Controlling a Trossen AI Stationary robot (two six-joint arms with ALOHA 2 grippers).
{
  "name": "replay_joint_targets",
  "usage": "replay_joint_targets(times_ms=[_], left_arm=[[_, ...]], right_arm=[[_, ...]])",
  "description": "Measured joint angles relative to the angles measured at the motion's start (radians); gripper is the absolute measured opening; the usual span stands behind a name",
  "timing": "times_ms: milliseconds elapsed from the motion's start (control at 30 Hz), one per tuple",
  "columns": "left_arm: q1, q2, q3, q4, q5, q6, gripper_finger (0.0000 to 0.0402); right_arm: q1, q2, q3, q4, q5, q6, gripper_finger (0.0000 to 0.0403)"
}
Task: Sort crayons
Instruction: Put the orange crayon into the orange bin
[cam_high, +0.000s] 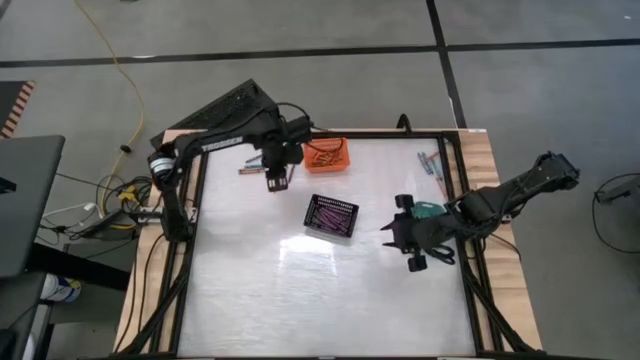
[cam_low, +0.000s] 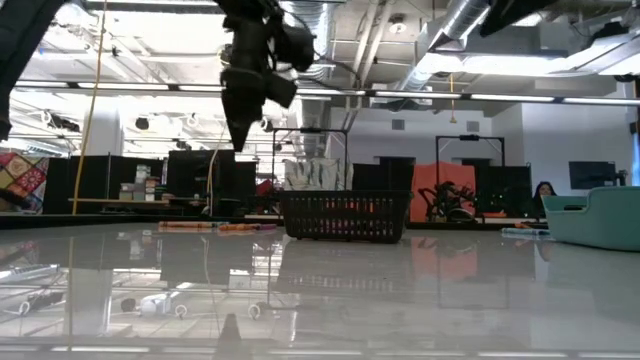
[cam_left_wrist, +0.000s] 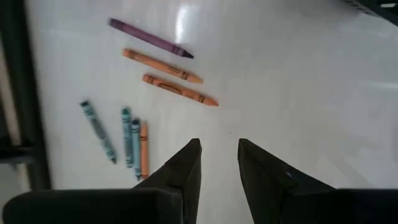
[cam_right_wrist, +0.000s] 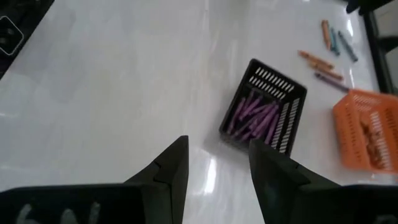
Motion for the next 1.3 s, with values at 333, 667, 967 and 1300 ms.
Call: replay_joint_targets(times_ms=[333, 667, 967, 1300], left_arm=[[-0.045, -0.218, -0.2, 0.126, -0.106, -0.065, 0.0095], [-0.052, -0.462, -0.585, 0.367, -0.002, -0.165, 0.0095], [-0.153, -0.62, -0.935, 0.757, -0.011, -0.32, 0.0095], [-0.142, -0.528, -1.051, 1.085, -0.304, -0.524, 0.0078]], right_arm=[[-0.094, 0.0, 0.0, 0.048, -0.04, -0.127, 0.0161], [-0.243, 0.0, 0.0, 0.219, -0.252, -0.306, 0.0161], [-0.461, 0.107, 0.0, 0.447, -0.513, -0.429, 0.0161], [-0.613, 0.291, 0.065, 0.451, -0.612, -0.462, 0.0161]])
